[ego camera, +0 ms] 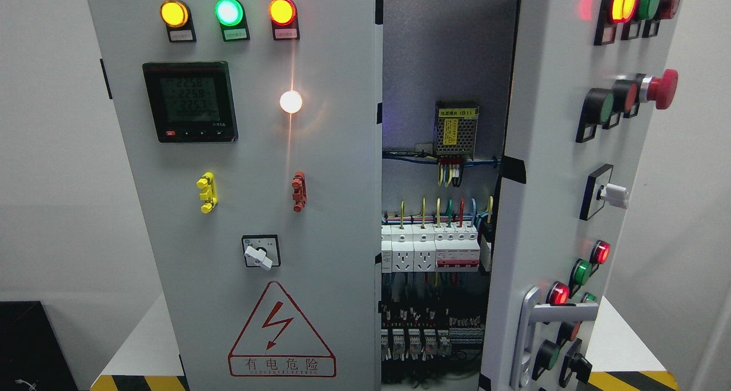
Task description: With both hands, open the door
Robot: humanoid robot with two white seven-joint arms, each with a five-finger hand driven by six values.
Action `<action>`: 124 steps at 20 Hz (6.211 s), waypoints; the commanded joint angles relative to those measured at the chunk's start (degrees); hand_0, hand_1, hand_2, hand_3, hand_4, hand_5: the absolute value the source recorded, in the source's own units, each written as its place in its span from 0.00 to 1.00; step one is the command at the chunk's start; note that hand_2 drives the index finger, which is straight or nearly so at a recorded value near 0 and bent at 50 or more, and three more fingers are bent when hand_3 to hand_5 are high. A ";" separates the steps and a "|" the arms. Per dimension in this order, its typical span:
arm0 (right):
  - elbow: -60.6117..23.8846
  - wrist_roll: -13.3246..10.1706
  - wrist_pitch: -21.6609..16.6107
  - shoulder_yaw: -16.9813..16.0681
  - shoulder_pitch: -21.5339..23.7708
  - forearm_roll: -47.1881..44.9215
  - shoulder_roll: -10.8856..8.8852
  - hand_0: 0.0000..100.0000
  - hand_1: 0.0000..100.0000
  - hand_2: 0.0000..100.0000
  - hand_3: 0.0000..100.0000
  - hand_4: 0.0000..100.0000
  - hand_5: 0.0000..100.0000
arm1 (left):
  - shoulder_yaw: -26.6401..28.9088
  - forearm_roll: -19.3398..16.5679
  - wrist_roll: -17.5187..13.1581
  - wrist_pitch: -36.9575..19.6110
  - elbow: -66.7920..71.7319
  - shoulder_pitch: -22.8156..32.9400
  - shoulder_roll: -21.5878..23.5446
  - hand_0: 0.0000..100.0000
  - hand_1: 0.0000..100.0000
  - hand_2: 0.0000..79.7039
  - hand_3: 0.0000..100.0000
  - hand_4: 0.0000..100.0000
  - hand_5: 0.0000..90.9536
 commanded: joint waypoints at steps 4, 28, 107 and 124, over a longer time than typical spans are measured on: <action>0.00 -0.02 -0.02 -0.01 0.00 0.07 0.00 0.19 0.00 0.00 0.00 0.00 0.00 | -0.07 0.01 -0.01 -0.03 -0.17 -0.53 -0.09 0.00 0.00 0.00 0.00 0.00 0.00; 0.00 -0.02 -0.02 -0.01 0.00 -0.02 0.00 0.19 0.00 0.00 0.00 0.00 0.00 | -7.17 0.18 -6.33 -4.33 -47.24 15.02 15.62 0.00 0.00 0.00 0.00 0.00 0.00; 0.00 -0.02 -0.02 -0.01 0.00 0.07 0.00 0.19 0.00 0.00 0.00 0.00 0.00 | -39.43 61.43 -5.72 -2.49 -109.33 -58.87 49.92 0.00 0.00 0.00 0.00 0.00 0.00; 0.00 -0.02 -0.02 -0.01 0.00 -0.02 0.00 0.19 0.00 0.00 0.00 0.00 0.00 | -40.58 70.41 -3.26 8.67 -100.64 -70.92 35.95 0.00 0.00 0.00 0.00 0.00 0.00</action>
